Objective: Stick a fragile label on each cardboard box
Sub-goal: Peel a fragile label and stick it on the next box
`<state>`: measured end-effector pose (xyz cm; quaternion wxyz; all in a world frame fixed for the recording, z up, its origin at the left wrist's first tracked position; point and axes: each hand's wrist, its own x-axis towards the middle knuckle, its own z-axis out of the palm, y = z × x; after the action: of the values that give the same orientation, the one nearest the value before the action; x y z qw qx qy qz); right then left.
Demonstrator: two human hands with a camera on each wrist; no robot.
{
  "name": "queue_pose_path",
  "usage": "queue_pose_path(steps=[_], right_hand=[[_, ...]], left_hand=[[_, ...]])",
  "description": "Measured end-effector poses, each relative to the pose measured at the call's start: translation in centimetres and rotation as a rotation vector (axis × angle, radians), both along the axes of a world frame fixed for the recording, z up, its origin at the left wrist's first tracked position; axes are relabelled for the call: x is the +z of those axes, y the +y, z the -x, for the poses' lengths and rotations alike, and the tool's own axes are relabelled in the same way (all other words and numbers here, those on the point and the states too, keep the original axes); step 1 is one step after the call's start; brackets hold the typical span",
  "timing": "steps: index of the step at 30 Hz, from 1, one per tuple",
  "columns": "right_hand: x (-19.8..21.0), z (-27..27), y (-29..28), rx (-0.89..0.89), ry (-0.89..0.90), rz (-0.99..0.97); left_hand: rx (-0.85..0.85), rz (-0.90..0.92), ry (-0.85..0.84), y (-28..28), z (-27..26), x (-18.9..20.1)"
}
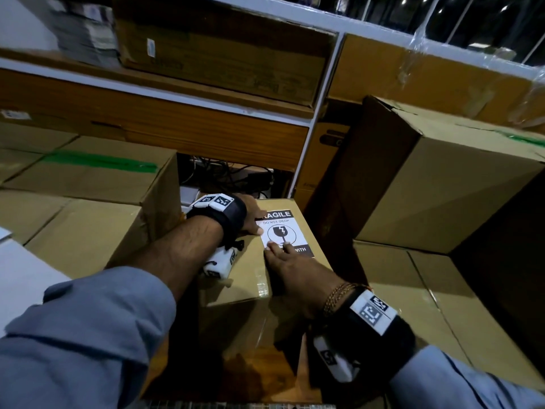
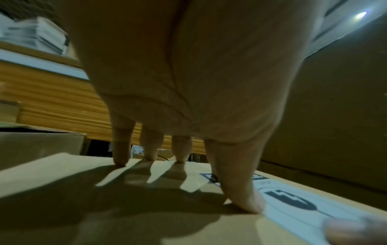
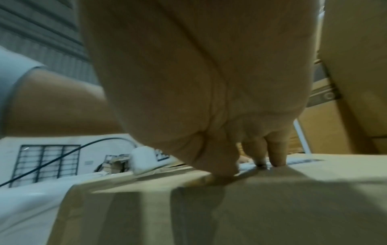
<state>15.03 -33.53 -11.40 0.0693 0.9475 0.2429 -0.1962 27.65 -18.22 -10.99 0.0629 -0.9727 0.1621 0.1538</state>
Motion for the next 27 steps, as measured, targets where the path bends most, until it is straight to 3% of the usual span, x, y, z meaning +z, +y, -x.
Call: queue_pose_path(steps=[9, 13, 18, 27], right_hand=[[1.2, 2.4, -0.8, -0.058, -0.049, -0.103], [2.5, 1.7, -1.3, -0.145, -0.059, -0.336], [1.6, 1.8, -0.7, -0.089, -0.059, -0.196], [1.5, 2.4, -2.5, -0.127, -0.067, -0.355]], left_hand=[[0.001, -0.072, -0.076, 0.2, -1.2, -0.4], [0.056, -0.061, -0.141, 0.0, -1.8, -0.2], [0.214, 0.054, -0.196, -0.6, -2.9, -0.2], [0.158, -0.018, -0.257, -1.7, -2.6, 0.2]])
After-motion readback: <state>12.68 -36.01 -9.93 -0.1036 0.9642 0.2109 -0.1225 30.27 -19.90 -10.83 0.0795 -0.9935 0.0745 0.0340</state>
